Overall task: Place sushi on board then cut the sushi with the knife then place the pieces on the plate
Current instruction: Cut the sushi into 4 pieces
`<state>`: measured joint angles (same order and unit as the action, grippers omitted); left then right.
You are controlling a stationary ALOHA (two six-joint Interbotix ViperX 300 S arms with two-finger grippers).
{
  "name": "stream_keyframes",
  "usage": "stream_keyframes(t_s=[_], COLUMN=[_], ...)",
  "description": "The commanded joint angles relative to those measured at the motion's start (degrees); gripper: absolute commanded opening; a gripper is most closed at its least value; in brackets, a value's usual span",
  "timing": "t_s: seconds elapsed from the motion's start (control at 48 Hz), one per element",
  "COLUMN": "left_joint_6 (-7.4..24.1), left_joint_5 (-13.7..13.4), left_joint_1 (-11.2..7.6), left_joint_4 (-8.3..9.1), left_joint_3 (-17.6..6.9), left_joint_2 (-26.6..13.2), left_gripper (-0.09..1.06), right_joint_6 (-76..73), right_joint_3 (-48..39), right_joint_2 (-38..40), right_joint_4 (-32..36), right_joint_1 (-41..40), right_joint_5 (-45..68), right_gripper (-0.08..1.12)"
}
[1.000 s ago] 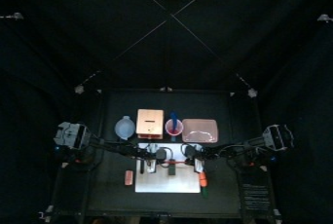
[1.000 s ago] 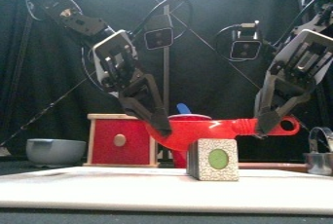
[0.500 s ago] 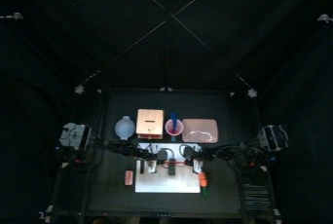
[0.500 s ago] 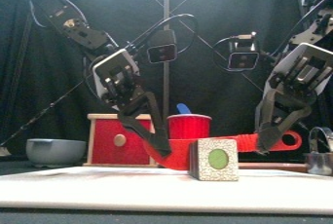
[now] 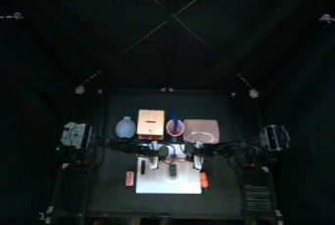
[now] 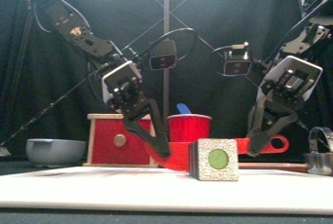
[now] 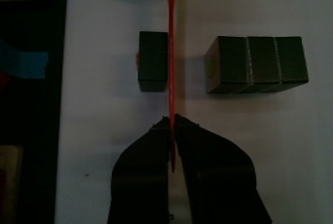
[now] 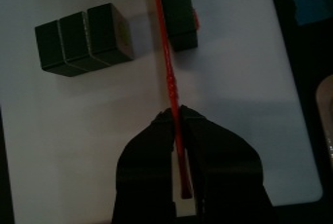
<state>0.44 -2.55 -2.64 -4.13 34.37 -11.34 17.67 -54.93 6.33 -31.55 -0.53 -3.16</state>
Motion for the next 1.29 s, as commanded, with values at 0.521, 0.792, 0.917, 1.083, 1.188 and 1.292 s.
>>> stream_keyframes(t_s=[0.521,0.792,0.917,1.083,1.188,1.292], left_joint_6=[-0.09,-0.44,-0.35,-0.35,-0.35,-0.35], left_joint_5=[-0.97,-0.88,-0.97,-0.88,-0.88,-0.88], left_joint_1=[-1.67,-5.27,-6.42,-6.77,-6.94,-7.03], left_joint_4=[3.16,2.29,-0.44,-2.20,-2.20,-2.20], left_joint_3=[-0.88,-0.35,-0.62,-0.70,-0.79,-0.79], left_joint_2=[8.53,8.44,7.65,6.68,6.15,5.98], left_gripper=[0.44,0.44,0.44,0.44,0.44,0.44], right_joint_6=[-0.35,-0.35,-0.44,-1.58,-3.16,-4.48], right_joint_3=[4.57,4.57,4.13,3.43,3.08,2.90], right_joint_2=[8.88,9.32,8.96,8.26,7.91,7.91], right_joint_4=[0.35,-1.85,-4.22,-4.66,-4.31,-3.52], right_joint_1=[-0.18,4.22,5.19,5.71,5.89,6.33], right_joint_5=[-9.76,-10.02,-9.84,-9.05,-9.05,-9.05], right_gripper=[0.33,0.33,0.33,0.33,0.33,0.33])
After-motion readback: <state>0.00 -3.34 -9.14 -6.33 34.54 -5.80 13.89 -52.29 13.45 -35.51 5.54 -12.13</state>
